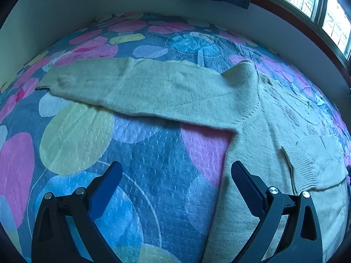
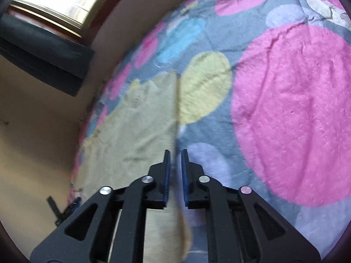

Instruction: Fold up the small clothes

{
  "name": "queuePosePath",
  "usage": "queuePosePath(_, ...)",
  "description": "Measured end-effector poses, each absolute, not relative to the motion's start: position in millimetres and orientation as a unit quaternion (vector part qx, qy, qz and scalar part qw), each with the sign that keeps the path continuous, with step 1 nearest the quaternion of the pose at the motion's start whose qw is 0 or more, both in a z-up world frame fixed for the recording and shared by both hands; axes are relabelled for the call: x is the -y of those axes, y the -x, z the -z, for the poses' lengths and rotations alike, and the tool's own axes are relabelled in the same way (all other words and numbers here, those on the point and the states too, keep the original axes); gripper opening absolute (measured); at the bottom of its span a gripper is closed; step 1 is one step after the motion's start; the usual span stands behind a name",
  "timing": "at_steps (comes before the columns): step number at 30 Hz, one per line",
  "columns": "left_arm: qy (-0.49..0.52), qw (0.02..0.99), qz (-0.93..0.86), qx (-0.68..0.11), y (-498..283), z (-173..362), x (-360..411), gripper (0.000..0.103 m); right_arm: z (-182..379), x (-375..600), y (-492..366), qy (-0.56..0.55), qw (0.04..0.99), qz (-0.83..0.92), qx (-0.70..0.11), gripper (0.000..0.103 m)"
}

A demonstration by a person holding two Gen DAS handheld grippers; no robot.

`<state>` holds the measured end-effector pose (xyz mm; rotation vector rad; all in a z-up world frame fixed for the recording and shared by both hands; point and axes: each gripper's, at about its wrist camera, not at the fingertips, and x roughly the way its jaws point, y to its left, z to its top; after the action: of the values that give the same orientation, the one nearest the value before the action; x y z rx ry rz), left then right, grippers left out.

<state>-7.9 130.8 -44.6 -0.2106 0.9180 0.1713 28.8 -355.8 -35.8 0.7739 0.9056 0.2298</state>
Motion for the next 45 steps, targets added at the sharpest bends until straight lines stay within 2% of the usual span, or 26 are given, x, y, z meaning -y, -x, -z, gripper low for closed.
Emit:
queuePosePath(3,0.106,0.885,-0.081,-0.446,7,47,-133,0.099,20,338,-21,-0.390,0.817,-0.163,-0.393,0.038)
queuePosePath(6,0.109,0.884,-0.079,-0.447,7,47,-134,0.099,15,308,-21,-0.390,0.809,-0.212,-0.384,0.051)
queuePosePath(10,0.116,0.883,-0.077,-0.448,7,48,-136,0.099,33,274,-32,-0.380,0.792,-0.242,-0.412,0.055)
queuePosePath(11,0.119,0.882,-0.076,-0.449,7,49,-136,0.099,45,269,-35,-0.374,0.788,-0.232,-0.430,0.055)
queuePosePath(12,0.122,0.881,-0.075,-0.451,6,50,-138,0.099,54,267,-36,-0.368,0.789,-0.227,-0.437,0.049)
queuePosePath(13,0.124,0.880,-0.075,-0.453,5,51,-138,0.099,54,265,-29,-0.361,0.795,-0.227,-0.431,0.048)
queuePosePath(21,0.105,0.880,-0.072,-0.458,5,50,-135,0.099,53,269,-16,-0.353,0.801,-0.243,-0.418,0.053)
queuePosePath(24,0.133,0.877,-0.054,-0.458,6,46,-147,0.099,56,261,-20,-0.350,0.802,-0.243,-0.418,0.053)
queuePosePath(33,0.335,0.863,-0.056,-0.374,8,40,-291,0.099,54,254,-20,-0.341,0.808,-0.242,-0.415,0.056)
queuePosePath(39,0.393,0.853,-0.076,-0.334,-19,50,-382,0.099,53,250,-20,-0.334,0.813,-0.237,-0.414,0.057)
queuePosePath(45,0.400,0.849,-0.072,-0.338,-49,49,-414,0.099,52,247,-22,-0.329,0.817,-0.234,-0.412,0.057)
